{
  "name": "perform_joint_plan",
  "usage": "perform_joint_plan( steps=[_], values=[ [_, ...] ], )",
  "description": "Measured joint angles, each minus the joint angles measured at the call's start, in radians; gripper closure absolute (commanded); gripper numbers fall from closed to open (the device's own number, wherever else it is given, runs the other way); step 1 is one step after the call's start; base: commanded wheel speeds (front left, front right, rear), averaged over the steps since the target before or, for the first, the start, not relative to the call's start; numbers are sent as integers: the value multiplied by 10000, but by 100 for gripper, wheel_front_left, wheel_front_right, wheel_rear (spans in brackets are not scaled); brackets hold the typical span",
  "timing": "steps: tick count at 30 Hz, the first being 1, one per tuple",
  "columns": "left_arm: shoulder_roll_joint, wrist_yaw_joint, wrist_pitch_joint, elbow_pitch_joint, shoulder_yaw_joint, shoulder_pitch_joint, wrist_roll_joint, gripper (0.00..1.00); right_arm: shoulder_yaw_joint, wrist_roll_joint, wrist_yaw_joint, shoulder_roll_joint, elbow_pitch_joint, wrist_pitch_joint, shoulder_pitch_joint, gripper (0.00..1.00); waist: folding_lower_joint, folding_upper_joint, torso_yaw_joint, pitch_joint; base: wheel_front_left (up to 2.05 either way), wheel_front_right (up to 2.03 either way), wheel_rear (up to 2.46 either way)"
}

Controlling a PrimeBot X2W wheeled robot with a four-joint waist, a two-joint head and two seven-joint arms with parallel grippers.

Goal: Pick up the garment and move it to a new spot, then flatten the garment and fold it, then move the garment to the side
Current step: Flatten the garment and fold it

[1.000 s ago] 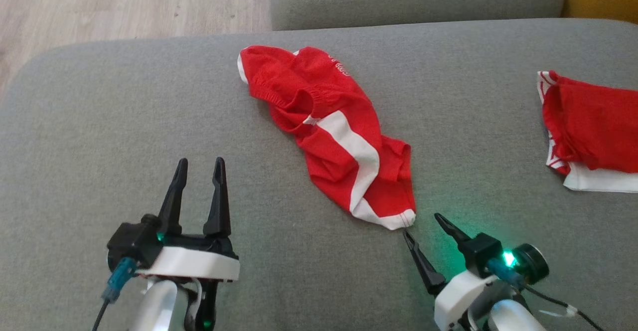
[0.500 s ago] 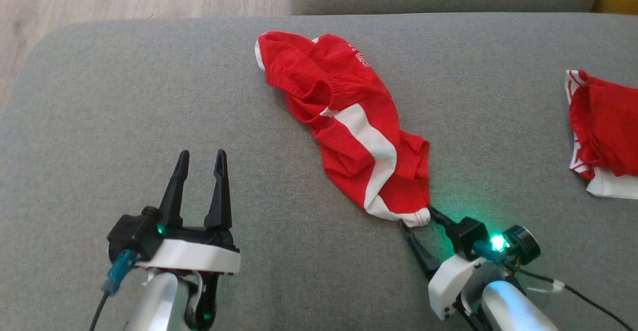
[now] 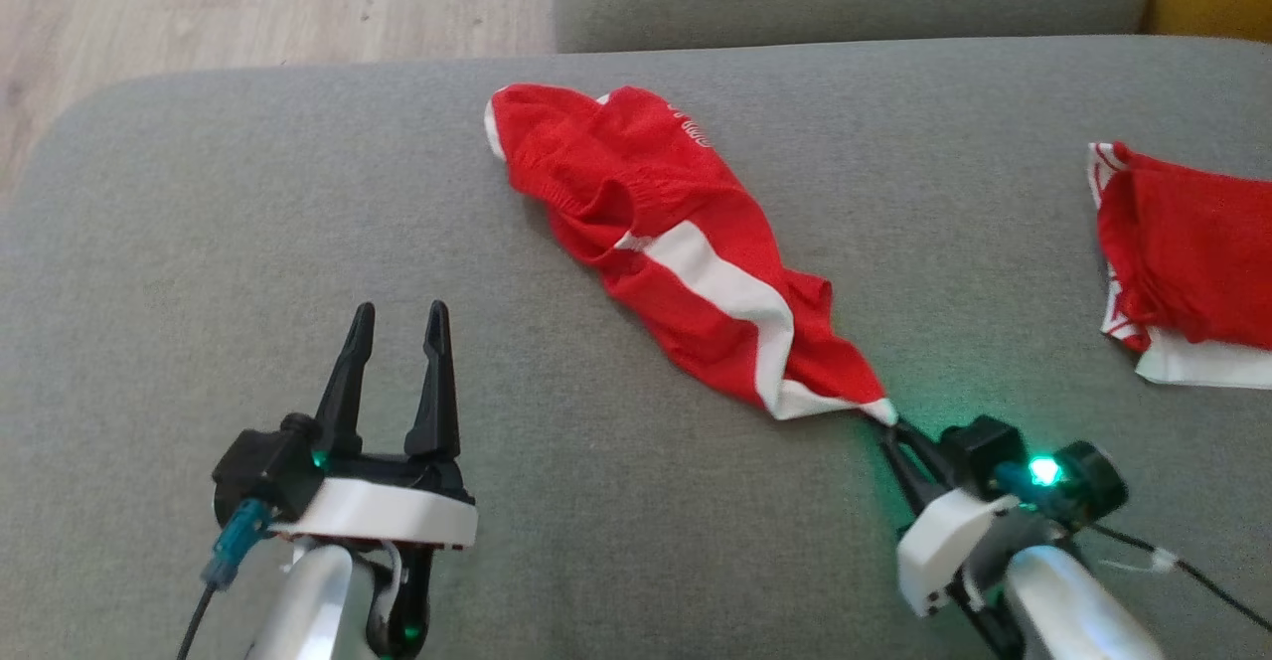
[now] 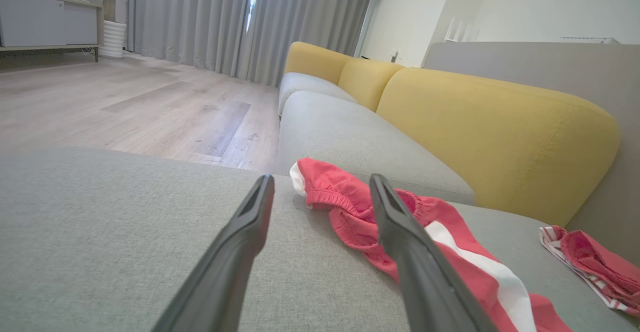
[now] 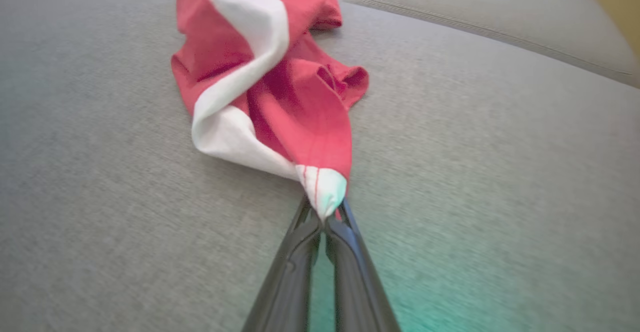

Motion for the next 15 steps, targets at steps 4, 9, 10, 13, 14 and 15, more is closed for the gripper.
perform_joint_plan(
  steps=[4, 9, 10, 13, 14, 15],
  values=[
    [0, 0, 0, 0, 4, 3, 2, 0, -270, 33, 0, -337, -203, 105, 80, 100, 0, 0, -225, -57, 0, 0, 0],
    [-2, -2, 0, 0, 8, 2, 19, 0, -713, 105, 0, -497, -384, 282, 398, 100, 0, 0, -471, -49, 0, 0, 0],
    [-2, -2, 0, 0, 8, 2, 44, 0, -794, 186, 0, -476, -405, 290, 442, 42, 0, 0, -513, -39, 0, 0, 0],
    [-2, -2, 0, 6, -23, 1, 86, 0, -1009, 410, 0, -401, -485, 355, 452, 0, 0, 0, -602, 3, 0, 0, 0],
    [-2, -2, 0, 15, -35, -1, 86, 0, -1081, 441, 0, -380, -493, 355, 451, 0, 0, 0, -621, 18, 0, 0, 0],
    [-2, -2, 0, 21, -40, -1, 86, 0, -1187, 437, 0, -359, -499, 355, 451, 0, 0, 0, -640, 33, 0, 0, 0]
  ],
)
